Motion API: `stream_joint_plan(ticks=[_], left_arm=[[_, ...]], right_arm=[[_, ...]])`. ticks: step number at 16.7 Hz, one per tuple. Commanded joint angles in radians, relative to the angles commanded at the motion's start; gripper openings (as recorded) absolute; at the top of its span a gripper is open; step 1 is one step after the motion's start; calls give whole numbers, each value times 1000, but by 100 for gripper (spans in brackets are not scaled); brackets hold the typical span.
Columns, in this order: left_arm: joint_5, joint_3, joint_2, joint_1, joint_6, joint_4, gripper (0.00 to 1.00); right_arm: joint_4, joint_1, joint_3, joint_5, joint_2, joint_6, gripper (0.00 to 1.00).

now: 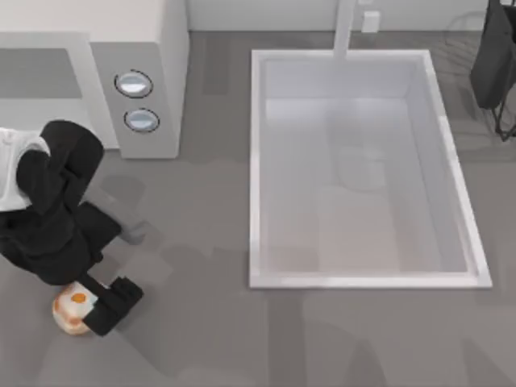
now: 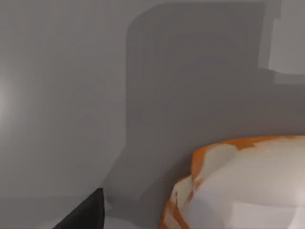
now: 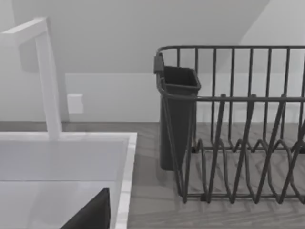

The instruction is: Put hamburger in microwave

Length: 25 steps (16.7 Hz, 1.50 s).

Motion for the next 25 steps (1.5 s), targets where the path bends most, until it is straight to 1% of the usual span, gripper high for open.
stream_joint_plan(ticks=[5, 6, 9, 11, 15, 18, 25], left_arm=[[0, 0, 0, 0, 0, 0, 0], [15, 28, -67, 3, 0, -61, 0], [14, 59, -77, 1, 2, -98, 0], [13, 107, -105, 2, -1, -173, 0], [13, 218, -176, 0, -4, -376, 0], [14, 279, -219, -1, -5, -470, 0], [15, 284, -221, 2, -5, -470, 0]], right_arm=[[0, 0, 0, 0, 0, 0, 100], [0, 0, 0, 0, 0, 0, 100], [0, 0, 0, 0, 0, 0, 100], [0, 0, 0, 0, 0, 0, 100], [0, 0, 0, 0, 0, 0, 100], [0, 0, 0, 0, 0, 0, 100], [0, 0, 0, 0, 0, 0, 100]])
